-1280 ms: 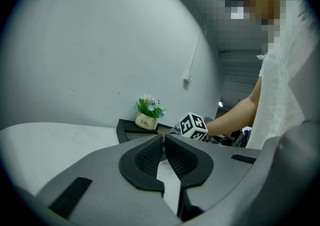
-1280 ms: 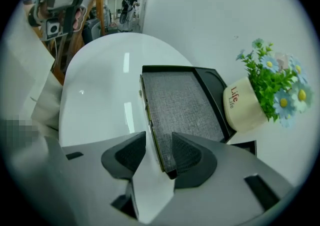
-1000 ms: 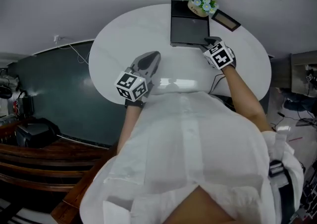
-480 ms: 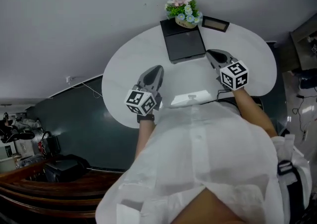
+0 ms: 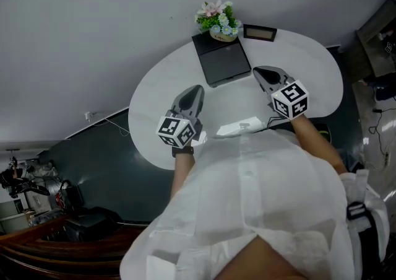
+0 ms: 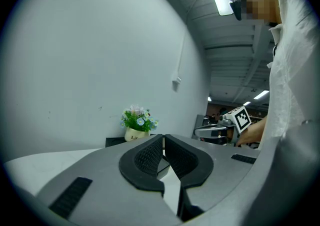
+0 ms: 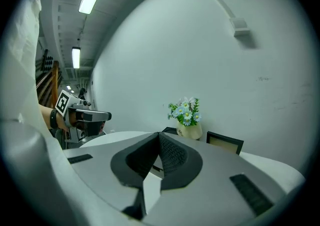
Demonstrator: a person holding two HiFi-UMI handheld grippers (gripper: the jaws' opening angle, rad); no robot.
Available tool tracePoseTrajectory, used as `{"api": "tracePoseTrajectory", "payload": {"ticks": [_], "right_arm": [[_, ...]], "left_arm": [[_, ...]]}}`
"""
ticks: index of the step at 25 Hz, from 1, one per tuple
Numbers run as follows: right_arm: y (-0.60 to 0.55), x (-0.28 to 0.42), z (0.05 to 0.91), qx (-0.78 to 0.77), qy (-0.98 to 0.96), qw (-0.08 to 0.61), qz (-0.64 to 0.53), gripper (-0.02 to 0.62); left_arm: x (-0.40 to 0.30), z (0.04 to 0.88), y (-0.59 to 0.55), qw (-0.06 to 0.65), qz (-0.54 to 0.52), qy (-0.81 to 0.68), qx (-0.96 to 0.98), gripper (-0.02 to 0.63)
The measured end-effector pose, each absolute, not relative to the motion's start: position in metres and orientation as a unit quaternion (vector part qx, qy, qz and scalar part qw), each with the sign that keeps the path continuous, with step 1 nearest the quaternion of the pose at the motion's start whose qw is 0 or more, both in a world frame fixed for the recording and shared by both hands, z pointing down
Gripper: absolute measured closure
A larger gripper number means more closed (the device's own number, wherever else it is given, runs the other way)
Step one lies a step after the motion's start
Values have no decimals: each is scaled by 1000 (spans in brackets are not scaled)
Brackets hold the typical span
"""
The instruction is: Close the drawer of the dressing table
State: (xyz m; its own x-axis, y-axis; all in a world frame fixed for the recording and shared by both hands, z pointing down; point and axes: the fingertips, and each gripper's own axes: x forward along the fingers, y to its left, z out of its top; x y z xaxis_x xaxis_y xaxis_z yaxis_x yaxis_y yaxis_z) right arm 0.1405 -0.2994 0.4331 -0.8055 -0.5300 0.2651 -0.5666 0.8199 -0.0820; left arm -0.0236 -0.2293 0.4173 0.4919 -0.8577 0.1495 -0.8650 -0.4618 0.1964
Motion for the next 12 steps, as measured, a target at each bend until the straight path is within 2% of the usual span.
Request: {"api": "tracePoseTrajectory", "payload": {"ticks": [12], "right_arm": [[-303,147,431,298,-944,126,56,586]], "left_arm": [[-25,417,-231,121,13,-508,853,578]]}}
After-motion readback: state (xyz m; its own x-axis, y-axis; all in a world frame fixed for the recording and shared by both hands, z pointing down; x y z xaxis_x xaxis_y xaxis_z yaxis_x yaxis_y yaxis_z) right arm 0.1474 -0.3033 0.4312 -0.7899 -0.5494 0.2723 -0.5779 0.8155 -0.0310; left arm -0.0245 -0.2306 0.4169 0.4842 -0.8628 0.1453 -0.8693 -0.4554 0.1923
